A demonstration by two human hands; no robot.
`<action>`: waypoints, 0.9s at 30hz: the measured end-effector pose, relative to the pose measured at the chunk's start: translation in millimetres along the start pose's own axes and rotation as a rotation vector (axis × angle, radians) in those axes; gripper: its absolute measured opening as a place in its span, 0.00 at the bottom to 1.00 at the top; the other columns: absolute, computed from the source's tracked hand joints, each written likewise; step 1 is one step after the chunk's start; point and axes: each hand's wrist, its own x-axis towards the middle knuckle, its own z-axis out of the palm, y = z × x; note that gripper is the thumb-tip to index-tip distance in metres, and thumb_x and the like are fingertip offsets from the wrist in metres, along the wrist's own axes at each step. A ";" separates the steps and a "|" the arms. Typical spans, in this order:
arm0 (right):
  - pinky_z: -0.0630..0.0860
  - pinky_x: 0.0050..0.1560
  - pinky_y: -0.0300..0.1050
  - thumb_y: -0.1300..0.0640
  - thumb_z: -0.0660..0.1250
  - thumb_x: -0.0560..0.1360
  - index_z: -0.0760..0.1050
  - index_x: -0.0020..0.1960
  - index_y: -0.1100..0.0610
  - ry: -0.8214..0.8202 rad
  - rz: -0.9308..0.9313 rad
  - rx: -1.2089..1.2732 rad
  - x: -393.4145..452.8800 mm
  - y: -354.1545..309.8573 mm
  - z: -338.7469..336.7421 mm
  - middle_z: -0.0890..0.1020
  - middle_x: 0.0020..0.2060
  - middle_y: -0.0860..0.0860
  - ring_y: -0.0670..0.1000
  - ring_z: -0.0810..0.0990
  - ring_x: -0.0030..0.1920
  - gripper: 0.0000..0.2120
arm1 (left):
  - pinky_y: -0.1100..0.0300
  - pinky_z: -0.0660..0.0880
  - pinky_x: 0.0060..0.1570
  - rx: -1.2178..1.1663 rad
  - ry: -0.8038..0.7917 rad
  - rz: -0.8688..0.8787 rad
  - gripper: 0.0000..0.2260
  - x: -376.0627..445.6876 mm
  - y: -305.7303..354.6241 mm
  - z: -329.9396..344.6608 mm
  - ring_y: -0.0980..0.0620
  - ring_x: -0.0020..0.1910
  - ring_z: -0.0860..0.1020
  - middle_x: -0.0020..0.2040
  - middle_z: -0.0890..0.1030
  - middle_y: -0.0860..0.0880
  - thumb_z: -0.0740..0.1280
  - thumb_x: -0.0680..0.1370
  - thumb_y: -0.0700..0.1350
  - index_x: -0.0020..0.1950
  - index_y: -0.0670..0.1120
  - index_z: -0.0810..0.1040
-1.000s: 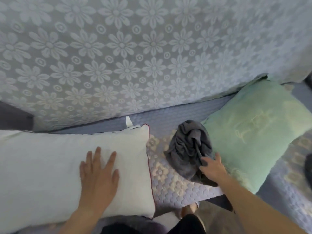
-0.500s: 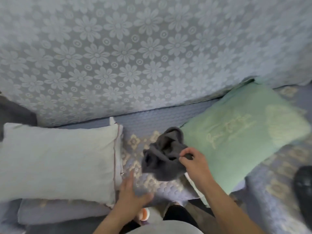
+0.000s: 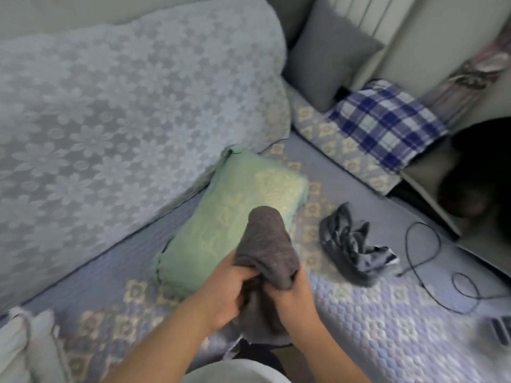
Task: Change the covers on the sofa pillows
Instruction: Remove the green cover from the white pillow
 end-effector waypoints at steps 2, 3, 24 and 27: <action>0.79 0.52 0.39 0.62 0.66 0.80 0.77 0.58 0.44 0.185 -0.046 -0.065 23.4 -0.7 -30.1 0.84 0.49 0.39 0.42 0.82 0.53 0.14 | 0.57 0.77 0.42 0.261 -0.056 0.001 0.16 13.8 -11.8 13.4 0.50 0.43 0.83 0.50 0.85 0.46 0.65 0.78 0.30 0.60 0.47 0.79; 0.76 0.52 0.38 0.61 0.63 0.81 0.78 0.55 0.42 0.272 -0.052 -0.058 39.4 -3.5 -46.4 0.84 0.47 0.39 0.42 0.82 0.51 0.14 | 0.56 0.79 0.44 0.373 -0.015 -0.001 0.16 20.3 -16.5 11.4 0.52 0.47 0.83 0.55 0.84 0.48 0.67 0.78 0.32 0.62 0.49 0.78; 0.74 0.40 0.41 0.64 0.66 0.75 0.72 0.65 0.53 -0.759 0.309 -1.052 -8.1 170.4 208.3 0.81 0.52 0.55 0.54 0.80 0.47 0.20 | 0.48 0.77 0.51 -0.494 1.275 -0.340 0.21 -235.5 -238.3 -377.9 0.45 0.49 0.75 0.50 0.76 0.42 0.68 0.79 0.51 0.62 0.35 0.76; 0.78 0.50 0.44 0.63 0.66 0.76 0.71 0.66 0.53 -0.723 0.347 -1.072 -29.3 172.9 232.1 0.79 0.56 0.56 0.55 0.80 0.51 0.19 | 0.49 0.80 0.40 -0.775 1.131 -0.255 0.36 -216.3 -290.4 -431.5 0.44 0.42 0.81 0.46 0.81 0.44 0.78 0.63 0.68 0.58 0.43 0.76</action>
